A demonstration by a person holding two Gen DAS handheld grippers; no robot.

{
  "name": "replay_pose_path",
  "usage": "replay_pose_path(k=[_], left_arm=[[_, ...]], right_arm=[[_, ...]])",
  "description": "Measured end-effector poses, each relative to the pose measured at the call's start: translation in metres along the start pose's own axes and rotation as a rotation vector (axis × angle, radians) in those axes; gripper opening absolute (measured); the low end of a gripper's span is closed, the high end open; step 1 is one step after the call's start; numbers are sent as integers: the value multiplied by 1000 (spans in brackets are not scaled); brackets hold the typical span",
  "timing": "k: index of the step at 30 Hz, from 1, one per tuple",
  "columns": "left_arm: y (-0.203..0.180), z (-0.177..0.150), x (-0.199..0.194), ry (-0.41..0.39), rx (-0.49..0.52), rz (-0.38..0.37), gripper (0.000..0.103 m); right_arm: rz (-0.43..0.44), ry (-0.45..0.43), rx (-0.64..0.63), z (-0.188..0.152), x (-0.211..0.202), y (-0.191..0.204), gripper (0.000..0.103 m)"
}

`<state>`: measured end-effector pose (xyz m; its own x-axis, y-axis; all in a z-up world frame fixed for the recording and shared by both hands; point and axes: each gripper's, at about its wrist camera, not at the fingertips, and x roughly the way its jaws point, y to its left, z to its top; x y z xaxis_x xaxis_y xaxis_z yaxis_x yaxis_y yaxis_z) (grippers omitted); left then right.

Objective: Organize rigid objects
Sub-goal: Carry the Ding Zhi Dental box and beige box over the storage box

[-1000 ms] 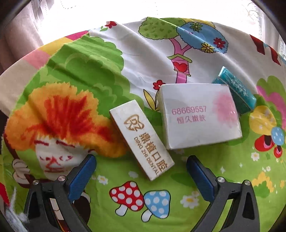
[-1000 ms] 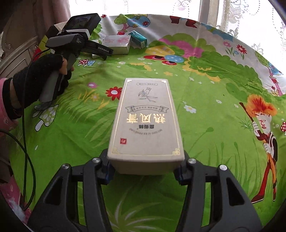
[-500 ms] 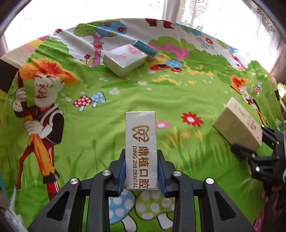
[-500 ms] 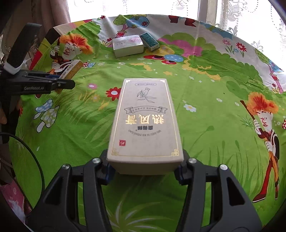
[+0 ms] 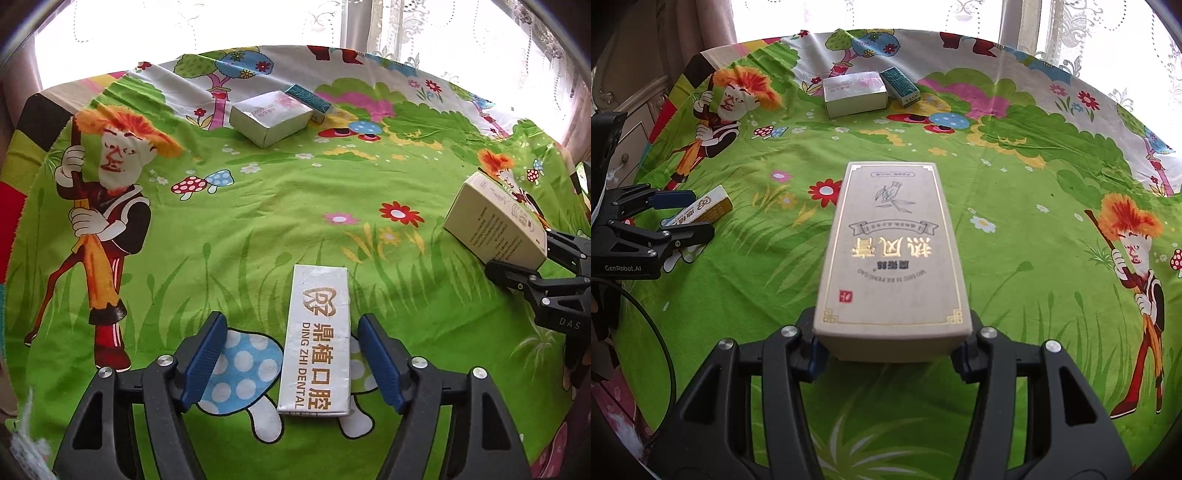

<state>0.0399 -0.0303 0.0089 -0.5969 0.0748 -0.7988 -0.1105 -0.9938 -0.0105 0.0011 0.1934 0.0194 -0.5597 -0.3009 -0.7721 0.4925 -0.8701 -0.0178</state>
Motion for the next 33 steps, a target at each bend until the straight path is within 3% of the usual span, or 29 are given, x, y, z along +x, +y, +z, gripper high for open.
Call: replay_pose_path(k=[2,6,8,14,24,33], left_arm=[[-1,0,-4,-13,1,-5,31],[-6,-10,-19,6,-23,-91,31],[-11,-18,-30,-5,-2,-82,31],[-19,-38,-55,-20,17,-84,32],[-44,-67,-93,-47,65,-107,32],[-76,-80,-105,-44,122,-141,32]], right_arm=[[-4,0,2,0,0,0,56],[-61,57,-22,-3,-10,20,55],[-90,73,-57,-11,-19,38,55],[-69,77,-48,-35,-45,64,55],[-106,64,-26,-61,-89,72,55],[-124,73,3,-90,-117,68,55]])
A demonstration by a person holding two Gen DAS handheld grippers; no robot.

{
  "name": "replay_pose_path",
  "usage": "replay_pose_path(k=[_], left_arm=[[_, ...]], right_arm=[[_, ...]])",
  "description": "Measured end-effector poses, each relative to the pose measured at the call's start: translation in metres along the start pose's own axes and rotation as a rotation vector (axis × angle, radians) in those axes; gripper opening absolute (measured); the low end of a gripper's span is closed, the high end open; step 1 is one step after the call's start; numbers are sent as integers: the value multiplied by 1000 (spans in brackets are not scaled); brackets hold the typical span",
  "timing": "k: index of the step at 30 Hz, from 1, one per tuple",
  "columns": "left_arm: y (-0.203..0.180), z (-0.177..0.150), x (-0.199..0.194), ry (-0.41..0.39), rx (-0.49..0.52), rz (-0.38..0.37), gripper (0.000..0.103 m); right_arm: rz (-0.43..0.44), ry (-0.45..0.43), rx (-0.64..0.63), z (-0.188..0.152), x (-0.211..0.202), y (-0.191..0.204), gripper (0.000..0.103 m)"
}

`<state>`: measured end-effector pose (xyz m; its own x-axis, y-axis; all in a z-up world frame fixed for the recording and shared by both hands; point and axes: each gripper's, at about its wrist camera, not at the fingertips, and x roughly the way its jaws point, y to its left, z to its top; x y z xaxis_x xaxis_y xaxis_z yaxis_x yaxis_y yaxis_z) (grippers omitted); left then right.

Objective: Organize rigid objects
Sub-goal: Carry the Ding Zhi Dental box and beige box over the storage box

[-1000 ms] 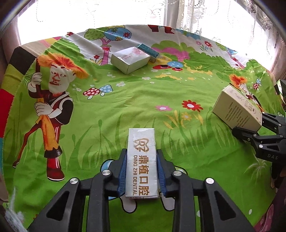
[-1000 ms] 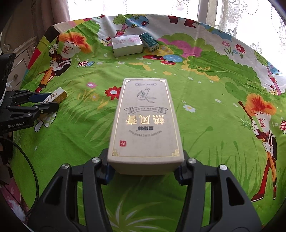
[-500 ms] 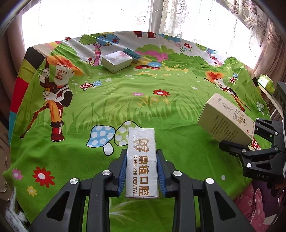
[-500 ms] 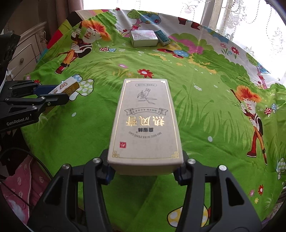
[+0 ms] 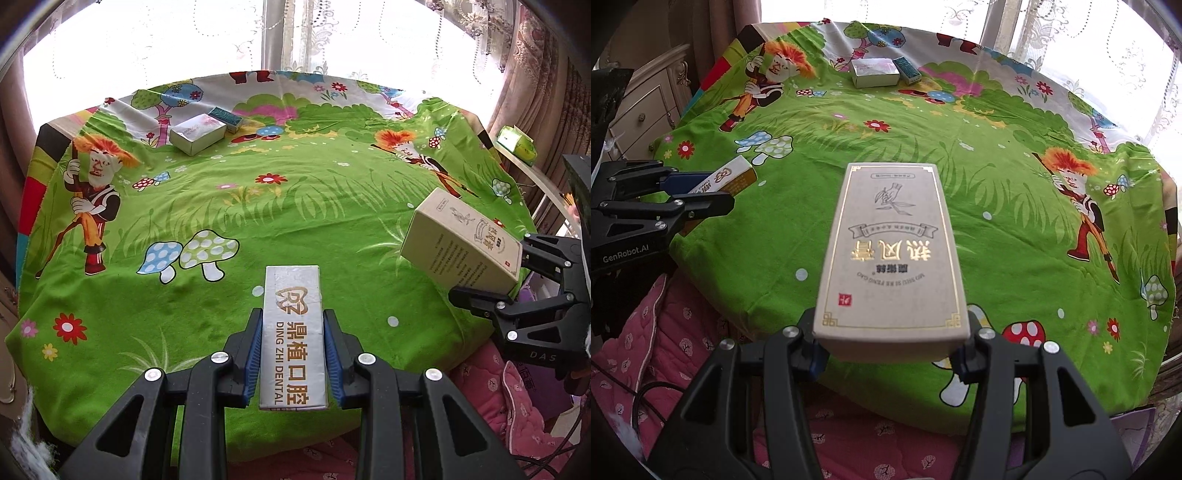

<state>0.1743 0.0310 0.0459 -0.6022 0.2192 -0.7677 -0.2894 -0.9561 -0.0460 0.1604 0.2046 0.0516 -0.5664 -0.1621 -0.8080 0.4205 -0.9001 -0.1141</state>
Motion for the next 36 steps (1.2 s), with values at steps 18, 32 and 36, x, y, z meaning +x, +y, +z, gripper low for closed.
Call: replay_pose_path(k=[18,32,36], left_arm=[[-98,-9,-11,32,211,-108,32],[-196,-3,-17,75,412,-209,32],[-229,1,-8,111,448,-261,32]], right_arm=[[-39,-16,86,-68,-56,-28,55],[-88,-47,145,-107,-94,-59,55],[-127,-37,182,-126,-103,-75,55]])
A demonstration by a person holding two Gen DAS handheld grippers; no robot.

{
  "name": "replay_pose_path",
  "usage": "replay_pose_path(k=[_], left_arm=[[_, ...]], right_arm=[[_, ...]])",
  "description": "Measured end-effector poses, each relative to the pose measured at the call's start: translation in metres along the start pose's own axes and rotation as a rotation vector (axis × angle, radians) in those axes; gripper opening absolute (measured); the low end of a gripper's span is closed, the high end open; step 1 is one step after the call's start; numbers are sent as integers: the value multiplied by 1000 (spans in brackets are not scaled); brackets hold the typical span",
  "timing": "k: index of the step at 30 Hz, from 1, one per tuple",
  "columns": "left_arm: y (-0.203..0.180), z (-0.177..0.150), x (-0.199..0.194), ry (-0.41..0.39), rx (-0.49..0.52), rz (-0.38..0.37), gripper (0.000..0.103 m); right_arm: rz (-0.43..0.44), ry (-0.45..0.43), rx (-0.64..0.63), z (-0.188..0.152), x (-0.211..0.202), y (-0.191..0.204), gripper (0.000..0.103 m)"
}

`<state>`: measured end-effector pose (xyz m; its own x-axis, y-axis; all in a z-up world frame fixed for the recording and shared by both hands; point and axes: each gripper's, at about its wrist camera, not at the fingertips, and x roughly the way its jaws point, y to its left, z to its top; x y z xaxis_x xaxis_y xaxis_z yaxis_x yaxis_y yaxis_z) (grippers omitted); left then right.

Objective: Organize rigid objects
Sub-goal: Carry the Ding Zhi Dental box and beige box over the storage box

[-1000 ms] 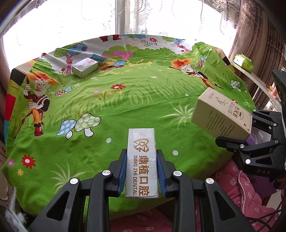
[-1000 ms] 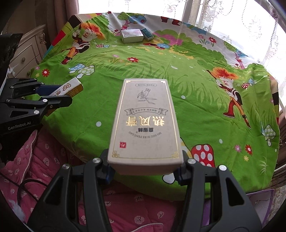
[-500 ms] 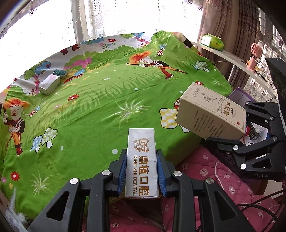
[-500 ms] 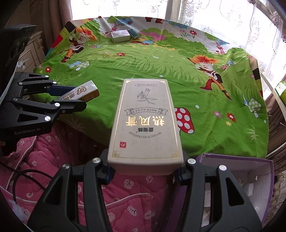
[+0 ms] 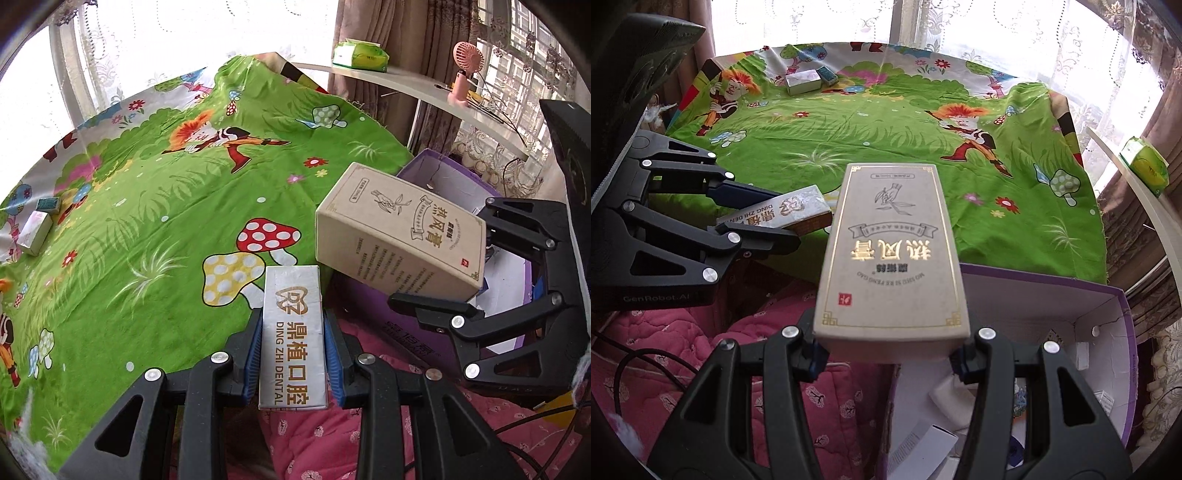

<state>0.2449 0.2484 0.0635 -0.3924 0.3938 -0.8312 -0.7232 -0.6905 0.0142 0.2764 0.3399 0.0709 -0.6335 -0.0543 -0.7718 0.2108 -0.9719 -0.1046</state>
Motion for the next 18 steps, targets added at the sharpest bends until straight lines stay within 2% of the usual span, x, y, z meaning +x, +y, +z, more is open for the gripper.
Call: replay_pose_path(k=[9,18], left_arm=[[-74,35,28,29,145,-106,32],[-112,51,54,79,143,-205,32]], right_arm=[[-108,41,151,-37,-13,-62,55],[-187,118,256,-80,-20,-104,55]])
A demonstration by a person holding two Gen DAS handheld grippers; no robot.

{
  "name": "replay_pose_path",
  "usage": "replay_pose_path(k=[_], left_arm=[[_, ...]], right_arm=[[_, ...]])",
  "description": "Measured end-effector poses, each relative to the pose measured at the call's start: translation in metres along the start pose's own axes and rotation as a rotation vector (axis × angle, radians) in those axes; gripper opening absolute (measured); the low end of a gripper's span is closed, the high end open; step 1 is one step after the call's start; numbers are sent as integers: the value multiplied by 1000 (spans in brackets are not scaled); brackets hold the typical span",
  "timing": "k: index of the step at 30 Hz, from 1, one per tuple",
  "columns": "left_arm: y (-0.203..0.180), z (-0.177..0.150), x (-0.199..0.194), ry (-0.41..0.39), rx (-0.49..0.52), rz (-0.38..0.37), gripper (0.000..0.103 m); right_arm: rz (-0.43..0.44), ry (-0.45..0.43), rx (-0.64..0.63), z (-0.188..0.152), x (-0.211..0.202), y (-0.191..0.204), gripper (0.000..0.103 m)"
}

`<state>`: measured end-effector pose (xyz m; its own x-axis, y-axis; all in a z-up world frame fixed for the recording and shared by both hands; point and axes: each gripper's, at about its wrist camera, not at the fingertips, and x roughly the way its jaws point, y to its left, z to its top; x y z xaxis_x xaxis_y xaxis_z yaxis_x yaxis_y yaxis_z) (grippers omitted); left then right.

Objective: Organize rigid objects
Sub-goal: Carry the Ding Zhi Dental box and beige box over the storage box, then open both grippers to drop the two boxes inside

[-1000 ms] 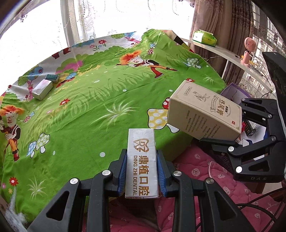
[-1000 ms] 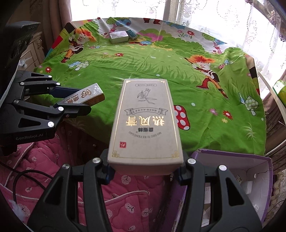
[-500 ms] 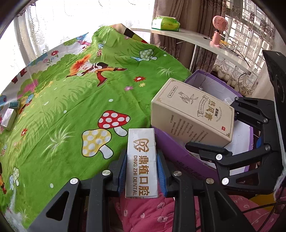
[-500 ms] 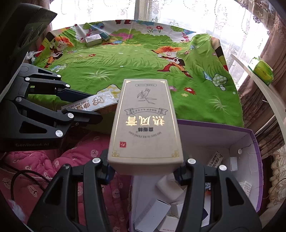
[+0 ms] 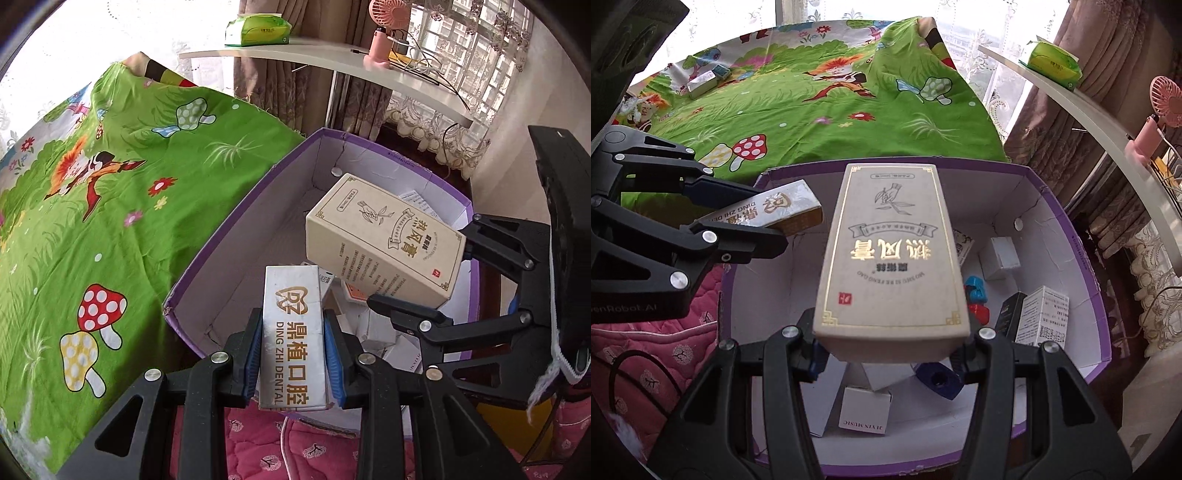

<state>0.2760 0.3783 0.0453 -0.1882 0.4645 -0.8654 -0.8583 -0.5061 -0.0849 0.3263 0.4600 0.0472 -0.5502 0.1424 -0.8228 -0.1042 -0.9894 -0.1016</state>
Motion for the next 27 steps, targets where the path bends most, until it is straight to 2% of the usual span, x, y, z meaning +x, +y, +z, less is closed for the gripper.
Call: replay_pose_path(k=[3,7,8,9,10,11,13,16,20,24,27], left_arm=[[-5,1,1,-26,-9,-37,32],[-18,0,-6,-89,43,-104,33],[-19,-2,-6,-92,55,-147,36],[-19,-3,-7,-89,62,-184,49],[-17,-5,-9,-91,62,-211,56],[-12,-7,-13,-109,53,-200,62],[7,-13,-24,-162,11,-187,69],[57,-25,-44,-229,-104,-67,76],[142,-59,-78,-268,-277,150,80],[229,-104,-98,-234,-419,363,83],[291,-133,-109,-205,-531,440,83]], right_arm=[[-33,11,27,-4,-1,-13,55],[-74,17,42,-3,-5,-24,55],[-88,17,52,-2,-6,-27,56],[-109,18,64,0,-6,-30,59],[-127,28,70,0,-5,-31,72],[-143,40,65,2,-4,-31,79],[-177,26,55,9,-5,-27,79],[-135,-9,19,29,-8,-6,79],[-35,-48,-137,64,3,64,80],[102,-88,-311,97,25,149,80],[202,-76,-409,128,54,207,80]])
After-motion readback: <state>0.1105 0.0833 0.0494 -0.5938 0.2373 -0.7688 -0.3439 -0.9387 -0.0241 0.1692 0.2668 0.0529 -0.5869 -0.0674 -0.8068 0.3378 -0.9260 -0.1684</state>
